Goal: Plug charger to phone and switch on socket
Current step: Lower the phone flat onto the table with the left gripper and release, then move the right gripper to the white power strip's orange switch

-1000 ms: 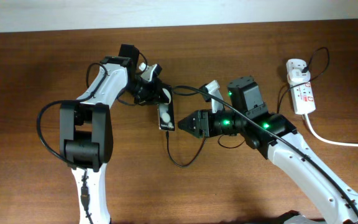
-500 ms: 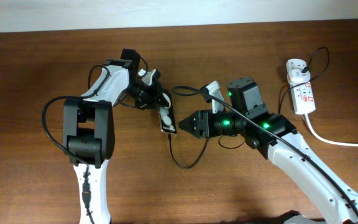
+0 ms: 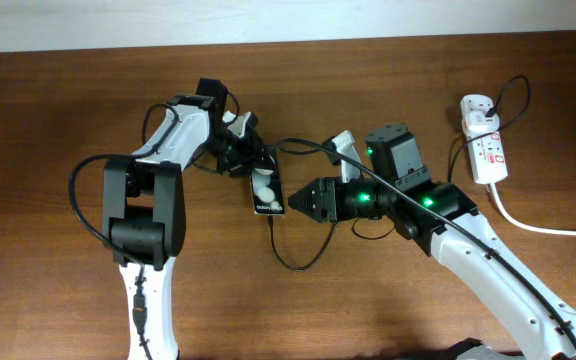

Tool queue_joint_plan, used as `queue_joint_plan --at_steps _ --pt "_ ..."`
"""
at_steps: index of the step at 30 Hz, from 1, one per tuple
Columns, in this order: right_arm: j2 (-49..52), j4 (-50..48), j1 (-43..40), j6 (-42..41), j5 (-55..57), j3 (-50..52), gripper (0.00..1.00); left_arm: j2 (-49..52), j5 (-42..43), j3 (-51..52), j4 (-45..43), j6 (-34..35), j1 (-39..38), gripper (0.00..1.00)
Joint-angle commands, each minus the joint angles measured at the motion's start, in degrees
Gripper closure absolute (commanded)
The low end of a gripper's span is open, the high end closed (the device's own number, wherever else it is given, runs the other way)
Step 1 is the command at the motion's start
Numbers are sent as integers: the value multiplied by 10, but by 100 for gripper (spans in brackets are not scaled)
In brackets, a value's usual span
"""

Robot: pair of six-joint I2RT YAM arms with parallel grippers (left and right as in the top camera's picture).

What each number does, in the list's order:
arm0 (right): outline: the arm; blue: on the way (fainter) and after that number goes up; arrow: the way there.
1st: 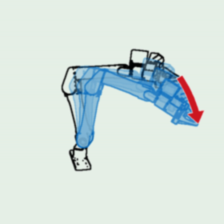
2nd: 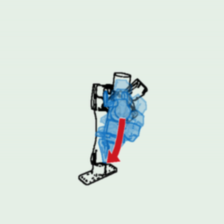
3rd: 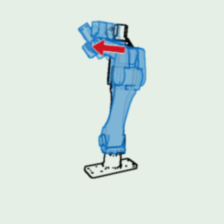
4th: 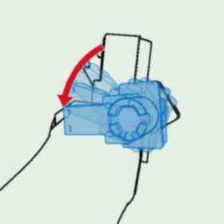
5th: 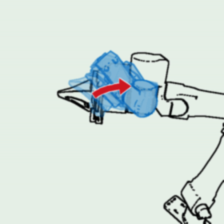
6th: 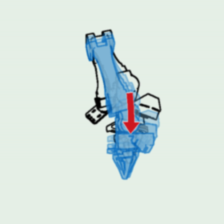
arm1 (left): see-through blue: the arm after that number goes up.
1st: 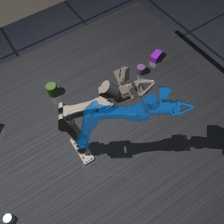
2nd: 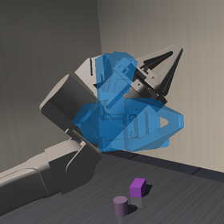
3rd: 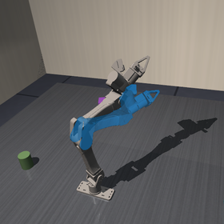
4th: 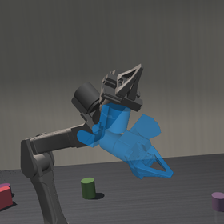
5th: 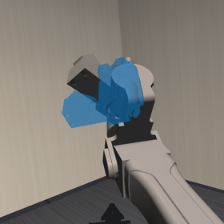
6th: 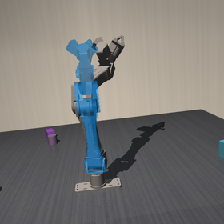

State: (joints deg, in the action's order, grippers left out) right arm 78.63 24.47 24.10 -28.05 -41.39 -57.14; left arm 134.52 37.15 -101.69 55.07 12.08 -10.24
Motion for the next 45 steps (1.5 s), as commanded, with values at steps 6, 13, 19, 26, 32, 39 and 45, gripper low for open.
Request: queue_joint_plan --at_steps 6,13,19,26,32,39,45 --pt "-10 0 -1 9 3 -11 52 9 -167 4 3 21 2 59" --pt "-10 1 -1 9 3 -11 52 9 -241 4 7 25 2 58" --pt "-10 23 -1 30 4 -11 52 0 -291 -8 19 25 4 59" --pt "-10 35 -1 39 38 -11 52 -116 -323 -92 80 24 21 60" --pt "-10 34 -2 54 50 -12 52 -279 -323 -98 108 17 25 57" --pt "-18 101 -72 92 50 -64 52 -418 -323 -98 119 18 25 43" --pt "-21 267 -170 181 92 -170 52 -448 -323 -98 119 18 25 1"
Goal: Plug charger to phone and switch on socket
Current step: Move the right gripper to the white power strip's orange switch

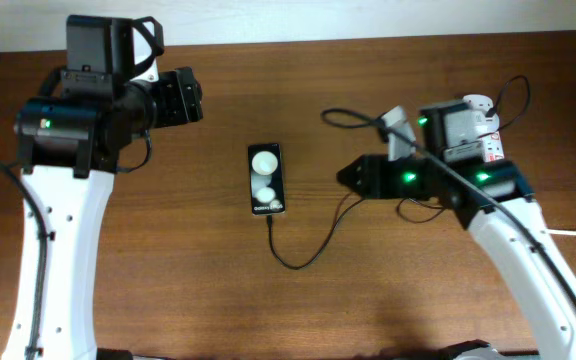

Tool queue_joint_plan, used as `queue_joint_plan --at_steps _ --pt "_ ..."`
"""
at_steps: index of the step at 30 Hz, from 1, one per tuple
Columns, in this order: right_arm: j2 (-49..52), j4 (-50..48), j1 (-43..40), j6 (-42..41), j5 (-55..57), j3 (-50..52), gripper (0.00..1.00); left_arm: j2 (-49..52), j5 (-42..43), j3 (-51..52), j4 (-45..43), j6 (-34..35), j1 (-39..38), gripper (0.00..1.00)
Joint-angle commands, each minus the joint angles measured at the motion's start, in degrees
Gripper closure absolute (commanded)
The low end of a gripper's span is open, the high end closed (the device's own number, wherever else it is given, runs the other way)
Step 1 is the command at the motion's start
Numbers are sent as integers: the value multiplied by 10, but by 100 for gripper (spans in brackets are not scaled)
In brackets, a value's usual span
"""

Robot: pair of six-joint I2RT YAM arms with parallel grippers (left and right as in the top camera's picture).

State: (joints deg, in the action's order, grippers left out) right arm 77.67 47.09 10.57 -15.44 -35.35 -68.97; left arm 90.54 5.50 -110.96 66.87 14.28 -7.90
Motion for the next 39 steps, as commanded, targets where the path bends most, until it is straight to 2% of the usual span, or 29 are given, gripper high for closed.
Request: queue_joint_plan --at_steps 1,4,7,12,15,22,27,31,39 --pt "-12 69 -53 75 39 -74 52 -8 -6 -5 3 -4 2 1" --pt "-12 125 -110 95 89 -129 52 -8 -6 -5 12 -4 2 1" --pt "-11 126 -171 95 97 -136 73 -8 -3 -5 17 -4 2 1" --pt "1 120 -268 116 108 -136 81 -8 -4 -5 19 -4 2 1" --pt "35 110 -327 120 105 -136 95 -8 -4 -5 19 -4 2 1" --pt "128 27 -395 90 104 -136 96 -8 -4 -5 19 -4 2 1" --pt "203 -44 -400 85 106 -136 96 -8 -4 -5 19 -4 2 1" --pt "268 -106 -414 25 100 -136 96 -8 -4 -5 19 -4 2 1" --pt "336 -217 -434 18 91 -136 96 -8 -4 -5 19 -4 2 1"
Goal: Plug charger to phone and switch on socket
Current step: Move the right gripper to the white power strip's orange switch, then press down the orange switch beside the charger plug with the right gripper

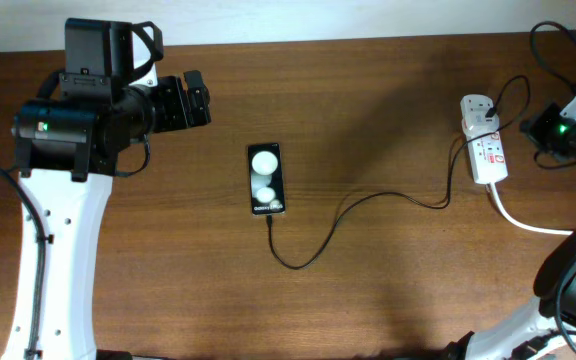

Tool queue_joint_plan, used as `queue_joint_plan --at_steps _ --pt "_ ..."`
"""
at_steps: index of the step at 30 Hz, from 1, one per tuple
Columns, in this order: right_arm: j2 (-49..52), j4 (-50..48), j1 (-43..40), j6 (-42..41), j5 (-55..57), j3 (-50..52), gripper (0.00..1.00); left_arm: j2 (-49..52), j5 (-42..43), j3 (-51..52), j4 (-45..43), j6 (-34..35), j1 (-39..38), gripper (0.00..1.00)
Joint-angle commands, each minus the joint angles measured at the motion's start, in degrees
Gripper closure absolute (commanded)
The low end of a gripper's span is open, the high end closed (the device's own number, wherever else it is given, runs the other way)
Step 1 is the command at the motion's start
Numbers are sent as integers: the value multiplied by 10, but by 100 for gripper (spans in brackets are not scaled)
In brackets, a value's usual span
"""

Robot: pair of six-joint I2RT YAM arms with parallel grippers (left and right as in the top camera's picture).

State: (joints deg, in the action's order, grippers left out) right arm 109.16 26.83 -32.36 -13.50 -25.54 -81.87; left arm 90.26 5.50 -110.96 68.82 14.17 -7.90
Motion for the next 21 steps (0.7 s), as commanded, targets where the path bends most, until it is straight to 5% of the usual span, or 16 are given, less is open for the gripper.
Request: queue_joint_plan --at_steps 1,21 --pt "27 -21 -6 1 -8 -7 96 -5 -4 -5 -1 -3 2 1" --pt "140 -88 -6 -5 -59 -7 96 -5 -4 -5 1 -3 2 1"
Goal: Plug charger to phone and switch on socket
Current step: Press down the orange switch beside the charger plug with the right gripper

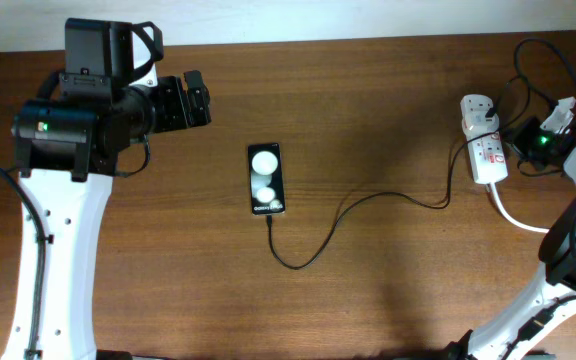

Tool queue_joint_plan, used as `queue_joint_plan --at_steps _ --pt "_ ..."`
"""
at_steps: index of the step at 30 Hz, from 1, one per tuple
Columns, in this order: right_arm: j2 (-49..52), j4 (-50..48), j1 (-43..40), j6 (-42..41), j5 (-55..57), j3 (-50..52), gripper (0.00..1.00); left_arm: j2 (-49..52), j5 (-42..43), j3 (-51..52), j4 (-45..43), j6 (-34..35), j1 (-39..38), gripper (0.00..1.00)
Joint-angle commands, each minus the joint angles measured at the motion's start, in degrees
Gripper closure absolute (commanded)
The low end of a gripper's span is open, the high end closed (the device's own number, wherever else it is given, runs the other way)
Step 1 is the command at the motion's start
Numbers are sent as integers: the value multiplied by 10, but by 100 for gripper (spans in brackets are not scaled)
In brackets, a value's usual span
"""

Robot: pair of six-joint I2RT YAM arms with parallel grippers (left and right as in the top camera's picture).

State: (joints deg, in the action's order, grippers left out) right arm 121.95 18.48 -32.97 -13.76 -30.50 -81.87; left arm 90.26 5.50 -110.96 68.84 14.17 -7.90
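The black phone (267,180) lies flat at the table's middle. The black charger cable (308,255) meets its near end, loops forward, then runs right to the white charger plug (478,108) seated in the white power strip (487,155). My right gripper (518,140) points left, just off the strip's right side at the level of its switch. Its fingers are too dark to tell apart. My left gripper (197,100) hangs open and empty at the far left, well away from the phone.
The strip's white mains lead (528,222) runs off to the right edge. A loop of black cable (543,55) arches above the right wrist. The left arm's white links (53,240) stand along the left side.
My right gripper has moved left from the table's right edge to sit close against the power strip's right side. The left arm, phone and cable lie as before.
Both grippers were first at the phone, the left at its far end and the right near its cable end. Then both were drawn back, with the cable joined to the phone. The right gripper then stood by the strip, and now is closer to it.
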Motion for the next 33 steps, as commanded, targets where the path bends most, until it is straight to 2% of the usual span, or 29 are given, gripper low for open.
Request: queue_joint_plan --at_steps 1,33 --pt "12 -10 4 -3 -10 -7 96 -5 -4 -5 1 -3 2 1" --pt "18 -7 41 -3 7 3 96 -5 -4 -5 3 -3 2 1"
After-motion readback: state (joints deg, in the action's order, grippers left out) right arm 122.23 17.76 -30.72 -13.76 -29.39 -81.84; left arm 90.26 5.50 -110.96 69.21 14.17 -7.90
